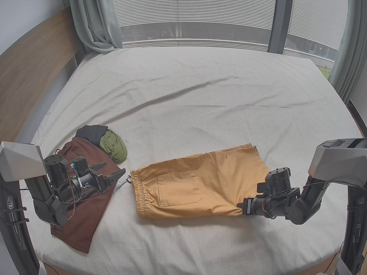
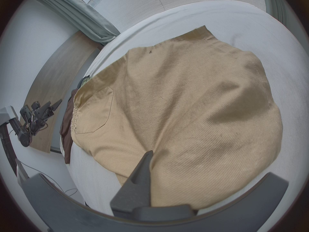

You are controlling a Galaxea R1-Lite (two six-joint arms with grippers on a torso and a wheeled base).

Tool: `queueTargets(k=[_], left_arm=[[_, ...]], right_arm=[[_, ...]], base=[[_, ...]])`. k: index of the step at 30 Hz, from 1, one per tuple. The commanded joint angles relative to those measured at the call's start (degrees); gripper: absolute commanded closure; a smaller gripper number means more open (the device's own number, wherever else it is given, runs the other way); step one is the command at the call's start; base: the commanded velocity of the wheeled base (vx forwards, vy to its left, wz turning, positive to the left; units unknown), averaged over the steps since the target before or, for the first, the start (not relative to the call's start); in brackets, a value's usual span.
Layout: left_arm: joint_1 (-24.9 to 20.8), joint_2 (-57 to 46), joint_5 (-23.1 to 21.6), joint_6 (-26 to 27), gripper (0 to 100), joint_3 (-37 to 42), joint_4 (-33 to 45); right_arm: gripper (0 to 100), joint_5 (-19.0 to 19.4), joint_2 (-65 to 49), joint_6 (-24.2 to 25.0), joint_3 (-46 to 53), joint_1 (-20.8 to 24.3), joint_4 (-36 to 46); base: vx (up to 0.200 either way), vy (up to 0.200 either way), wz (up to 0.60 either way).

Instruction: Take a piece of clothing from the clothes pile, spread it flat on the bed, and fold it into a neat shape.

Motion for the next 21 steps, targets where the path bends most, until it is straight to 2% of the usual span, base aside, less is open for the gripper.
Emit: queueTargets(k=[1, 7, 8, 11, 15, 21], left_arm=[[-0.8, 1.0, -0.1, -0.1, 0, 0.9, 0.0], [-1.9, 1.7, -1.0, -0.1, 0, 1.6, 0.0], [-1.8, 2.0, -1.2, -0.1, 0, 1.4, 0.0], [-1.8, 2.4, -1.4, -0.1, 0, 1.4, 0.0], [-1.6, 3.6, -2.7, -0.1, 0, 1.4, 0.0], [-1.9, 3.8, -2.9, -0.1, 0, 1.6, 0.0]], right_arm=[[100, -0.1, -1.2, -0.2, 2.8, 0.6, -0.1], [100, -0.1, -1.1, -0.4, 3.2, 0.7, -0.1], [0, -0.1, -1.1, -1.2, 3.8, 0.7, -0.2], [0, -0.1, -1.1, -1.3, 4.1, 0.9, -1.0], [0, 0.0, -1.3, -1.5, 7.7, 1.7, -6.1], [0, 1.3, -6.3, -1.6, 17.6, 5.1, -10.0]], base=[[0.0, 0.0, 0.0], [0.0, 0.0, 0.0], [0.0, 0.0, 0.0], [0.0, 0.0, 0.0], [0.0, 0.0, 0.0], [0.0, 0.0, 0.0]])
